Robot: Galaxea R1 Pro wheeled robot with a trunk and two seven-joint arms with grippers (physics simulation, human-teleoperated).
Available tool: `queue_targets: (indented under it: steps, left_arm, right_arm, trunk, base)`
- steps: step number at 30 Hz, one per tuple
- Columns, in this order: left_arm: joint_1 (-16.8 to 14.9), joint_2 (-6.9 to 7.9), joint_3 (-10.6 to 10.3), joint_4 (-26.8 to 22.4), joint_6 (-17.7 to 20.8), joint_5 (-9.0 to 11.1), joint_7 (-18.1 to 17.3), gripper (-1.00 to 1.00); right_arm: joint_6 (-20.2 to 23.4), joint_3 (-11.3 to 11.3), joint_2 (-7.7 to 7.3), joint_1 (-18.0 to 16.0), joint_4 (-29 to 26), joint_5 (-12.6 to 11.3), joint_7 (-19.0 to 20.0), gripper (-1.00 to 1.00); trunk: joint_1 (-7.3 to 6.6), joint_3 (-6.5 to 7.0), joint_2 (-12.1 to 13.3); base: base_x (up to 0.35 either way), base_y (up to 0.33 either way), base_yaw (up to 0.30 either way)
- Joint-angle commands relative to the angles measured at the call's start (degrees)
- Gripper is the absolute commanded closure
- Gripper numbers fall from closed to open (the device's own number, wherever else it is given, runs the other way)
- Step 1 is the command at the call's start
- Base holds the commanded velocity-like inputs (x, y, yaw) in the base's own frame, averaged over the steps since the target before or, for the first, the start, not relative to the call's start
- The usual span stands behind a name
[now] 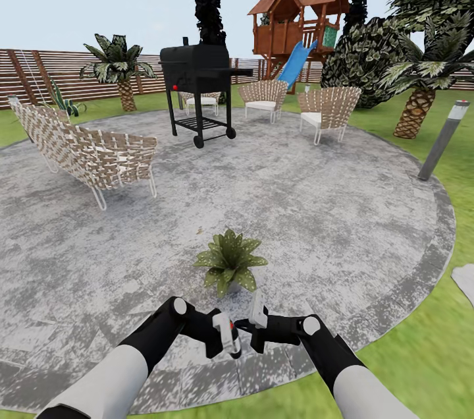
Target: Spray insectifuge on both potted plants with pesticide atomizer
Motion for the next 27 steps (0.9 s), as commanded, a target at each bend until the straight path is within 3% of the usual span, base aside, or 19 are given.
queue_targets:
  steps: [1,10,15,20,27]
  left_arm:
    - [0.0,-0.01,0.0,-0.1,-0.2,-0.2,-0.2,1.0]
    - [0.0,0.06,0.0,0.4,-0.3,-0.2,-0.1,1.0]
    - [0.0,0.97,-0.3,0.8,-0.1,-0.8,0.0,1.0]
    - [0.1,4.96,-0.3,0.8,0.0,-2.5,0.0,1.0]
    - [0.6,10.71,-0.4,0.8,0.0,-2.9,0.0,1.0]
  right_arm:
    - [-0.2,0.0,0.01,0.0,-0.1,0.3,0.1,1.0]
    - [-0.2,0.0,0.01,0.0,-0.1,0.3,0.1,1.0]
    - [-0.2,0.0,0.01,0.0,-0.1,0.3,0.1,1.0]
    - [-0.2,0.0,0.01,0.0,-0.1,0.3,0.1,1.0]
    - [-0.2,0.0,0.01,0.0,-0.1,0.4,0.1,1.0]
  trunk:
    - [-0.01,-0.05,0.0]
    - [-0.01,-0.05,0.0]
    - [-0.01,-0.05,0.0]
    - [-0.01,-0.05,0.0]
    - [-0.01,-0.05,0.0]
  base:
    - [0.0,0.0,0.0]
    - [0.0,0.0,0.0]
    - [0.0,0.0,0.0]
    - [0.0,0.0,0.0]
    - [0.0,0.0,0.0]
